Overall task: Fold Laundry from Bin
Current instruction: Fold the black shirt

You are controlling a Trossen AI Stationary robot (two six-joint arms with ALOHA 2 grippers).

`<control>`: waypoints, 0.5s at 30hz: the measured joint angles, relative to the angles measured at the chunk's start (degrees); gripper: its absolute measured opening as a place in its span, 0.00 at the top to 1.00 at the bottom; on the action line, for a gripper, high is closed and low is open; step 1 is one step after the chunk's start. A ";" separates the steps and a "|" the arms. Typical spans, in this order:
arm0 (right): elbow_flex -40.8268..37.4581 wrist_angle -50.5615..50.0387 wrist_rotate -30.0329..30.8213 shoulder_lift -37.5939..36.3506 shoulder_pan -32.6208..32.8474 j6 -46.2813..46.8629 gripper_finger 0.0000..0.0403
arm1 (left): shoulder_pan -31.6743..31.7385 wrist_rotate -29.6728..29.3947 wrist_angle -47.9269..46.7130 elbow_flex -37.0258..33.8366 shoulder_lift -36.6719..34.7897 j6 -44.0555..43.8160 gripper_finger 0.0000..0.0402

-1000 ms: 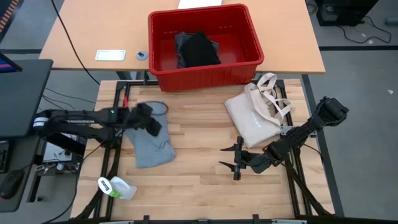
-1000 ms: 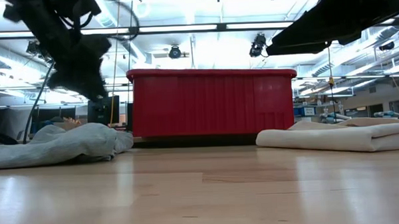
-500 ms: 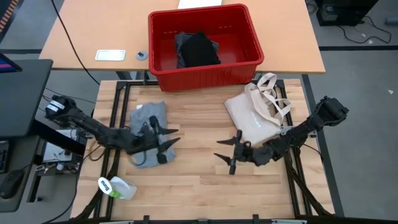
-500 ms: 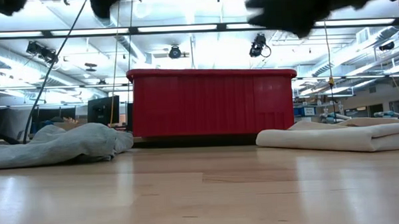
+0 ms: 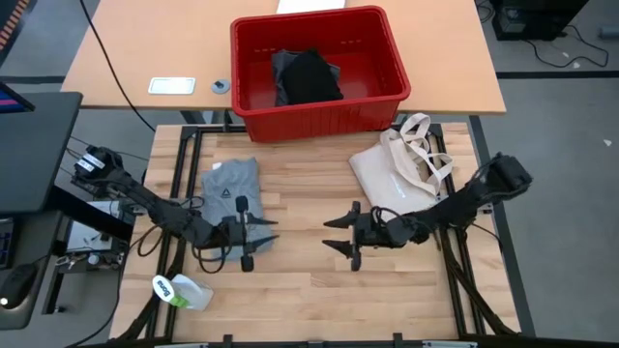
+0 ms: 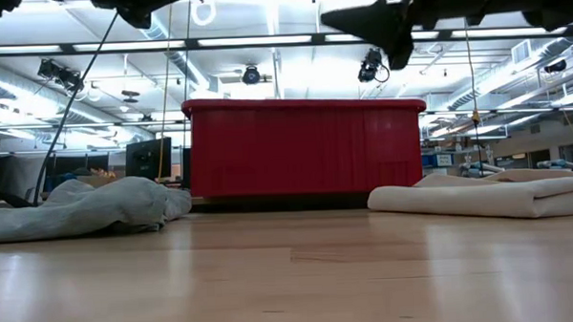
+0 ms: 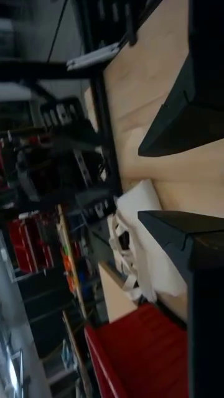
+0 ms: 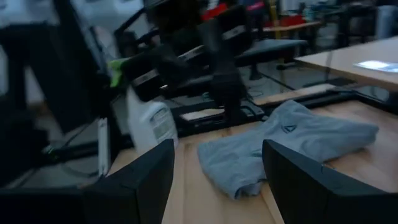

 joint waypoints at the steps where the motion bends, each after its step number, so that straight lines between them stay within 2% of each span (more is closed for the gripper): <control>1: 0.49 1.48 1.12 1.60 0.08 0.56 0.38 | 0.06 0.37 -0.26 0.00 0.05 0.00 0.61; 4: 3.01 2.68 3.14 6.47 1.09 2.62 0.39 | 1.11 0.46 -0.42 0.02 0.00 -0.23 0.61; 9: 7.37 2.57 2.53 13.25 3.51 3.13 0.40 | 1.89 0.59 -0.34 0.02 0.00 -0.26 0.61; 15: 11.33 2.41 2.01 15.83 4.10 -0.25 0.40 | 3.95 0.32 -0.15 0.02 0.00 -1.14 0.61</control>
